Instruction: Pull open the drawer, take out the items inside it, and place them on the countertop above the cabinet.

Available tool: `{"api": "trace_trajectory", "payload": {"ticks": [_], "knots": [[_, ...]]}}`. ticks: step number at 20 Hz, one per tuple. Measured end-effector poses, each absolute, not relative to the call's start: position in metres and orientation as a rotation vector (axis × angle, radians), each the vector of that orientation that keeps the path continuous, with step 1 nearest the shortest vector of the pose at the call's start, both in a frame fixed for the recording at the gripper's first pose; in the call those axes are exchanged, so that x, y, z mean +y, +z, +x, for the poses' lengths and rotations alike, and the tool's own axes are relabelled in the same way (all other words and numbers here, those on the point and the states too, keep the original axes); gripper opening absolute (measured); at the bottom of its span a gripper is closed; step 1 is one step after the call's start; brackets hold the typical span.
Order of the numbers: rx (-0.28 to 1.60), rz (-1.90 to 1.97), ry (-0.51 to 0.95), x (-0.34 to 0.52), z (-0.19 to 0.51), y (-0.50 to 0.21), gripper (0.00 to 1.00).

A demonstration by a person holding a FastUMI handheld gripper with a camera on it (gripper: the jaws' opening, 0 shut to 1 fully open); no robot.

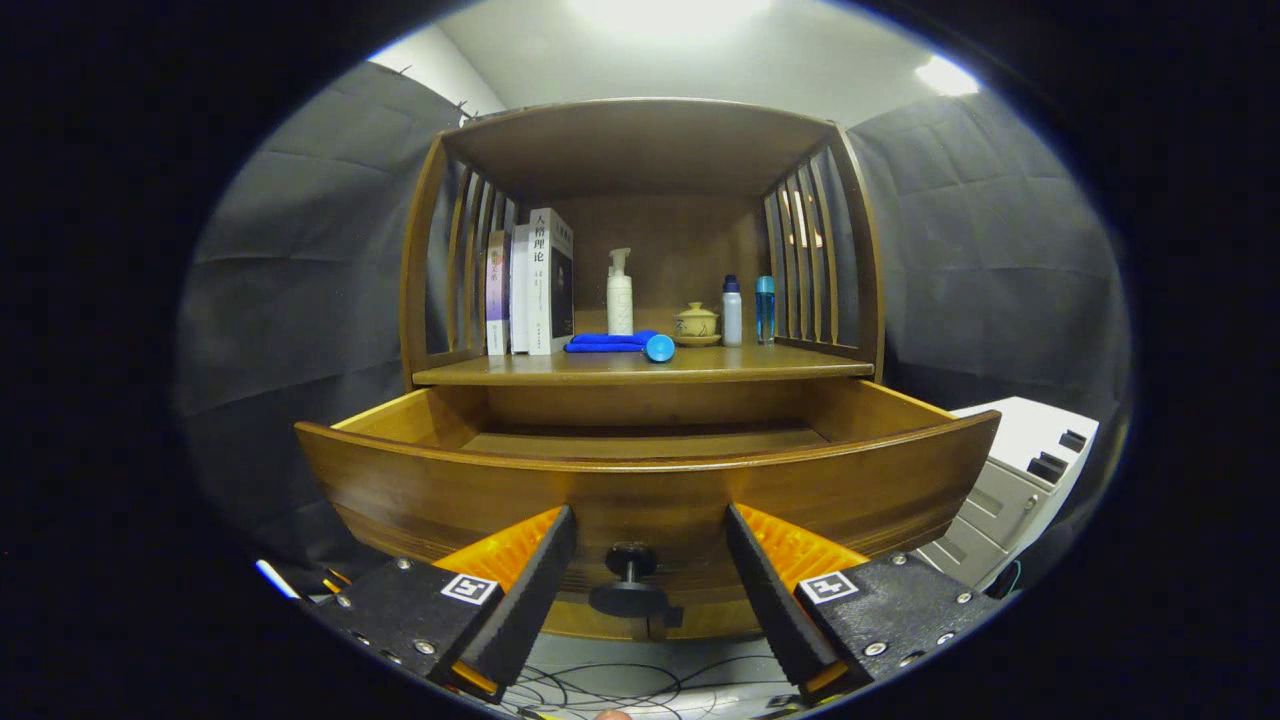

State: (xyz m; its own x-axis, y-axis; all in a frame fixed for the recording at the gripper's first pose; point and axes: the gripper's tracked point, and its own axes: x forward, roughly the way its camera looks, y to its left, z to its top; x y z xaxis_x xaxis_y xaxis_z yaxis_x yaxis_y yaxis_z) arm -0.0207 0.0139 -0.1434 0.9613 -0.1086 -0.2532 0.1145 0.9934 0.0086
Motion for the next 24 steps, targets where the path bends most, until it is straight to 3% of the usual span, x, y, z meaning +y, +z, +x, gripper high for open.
{"api": "trace_trajectory", "payload": {"ticks": [24], "knots": [[0.245,0.039,-0.099,0.001,0.081,-0.153,0.95]]}}
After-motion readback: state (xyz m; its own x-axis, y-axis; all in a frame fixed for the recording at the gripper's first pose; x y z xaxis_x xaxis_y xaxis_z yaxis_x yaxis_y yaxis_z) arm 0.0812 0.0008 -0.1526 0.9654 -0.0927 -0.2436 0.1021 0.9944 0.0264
